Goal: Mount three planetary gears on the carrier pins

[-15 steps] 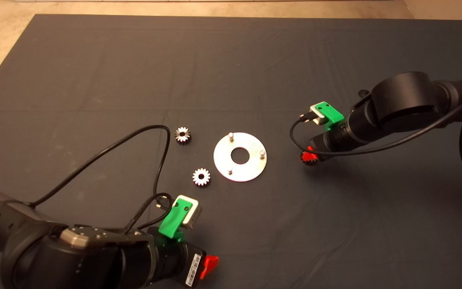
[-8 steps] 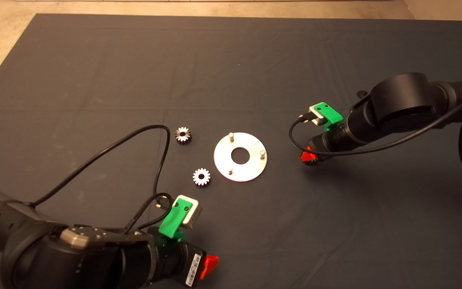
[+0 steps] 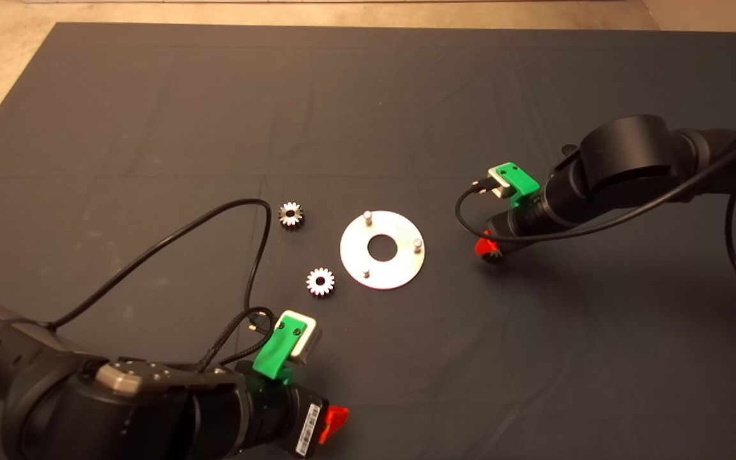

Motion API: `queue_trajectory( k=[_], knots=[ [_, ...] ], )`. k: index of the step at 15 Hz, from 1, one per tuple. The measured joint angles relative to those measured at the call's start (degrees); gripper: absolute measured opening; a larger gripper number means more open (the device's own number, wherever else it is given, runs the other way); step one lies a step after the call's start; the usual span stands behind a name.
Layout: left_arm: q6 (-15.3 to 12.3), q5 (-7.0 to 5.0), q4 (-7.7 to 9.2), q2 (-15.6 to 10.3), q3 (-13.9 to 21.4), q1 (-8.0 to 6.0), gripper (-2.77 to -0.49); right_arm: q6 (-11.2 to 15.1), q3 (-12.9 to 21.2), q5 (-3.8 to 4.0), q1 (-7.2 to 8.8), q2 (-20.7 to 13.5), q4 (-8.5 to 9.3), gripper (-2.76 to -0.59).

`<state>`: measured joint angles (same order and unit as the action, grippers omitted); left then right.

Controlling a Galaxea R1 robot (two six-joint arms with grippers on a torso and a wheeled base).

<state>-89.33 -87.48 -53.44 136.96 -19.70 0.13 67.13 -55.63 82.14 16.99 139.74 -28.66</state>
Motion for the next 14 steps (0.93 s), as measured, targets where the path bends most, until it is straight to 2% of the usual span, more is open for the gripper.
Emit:
queue_trajectory(
  k=[2, 6, 14],
  knots=[
    [0.0, 0.02, -0.02, 0.0, 0.0, -0.02, -1.04, 0.0, -0.4, -0.39, -0.76, 1.4, 0.00, -1.15],
    [0.0, 0.02, -0.13, -0.3, 0.0, -0.02, -1.04, 0.0, -0.5, -0.56, -0.81, 1.5, 0.02, -1.15],
    [0.0, 0.00, -0.22, -0.3, 0.0, -0.01, -1.04, -0.9, -0.9, -0.22, -0.79, 1.4, 0.02, -1.15]
  ],
)
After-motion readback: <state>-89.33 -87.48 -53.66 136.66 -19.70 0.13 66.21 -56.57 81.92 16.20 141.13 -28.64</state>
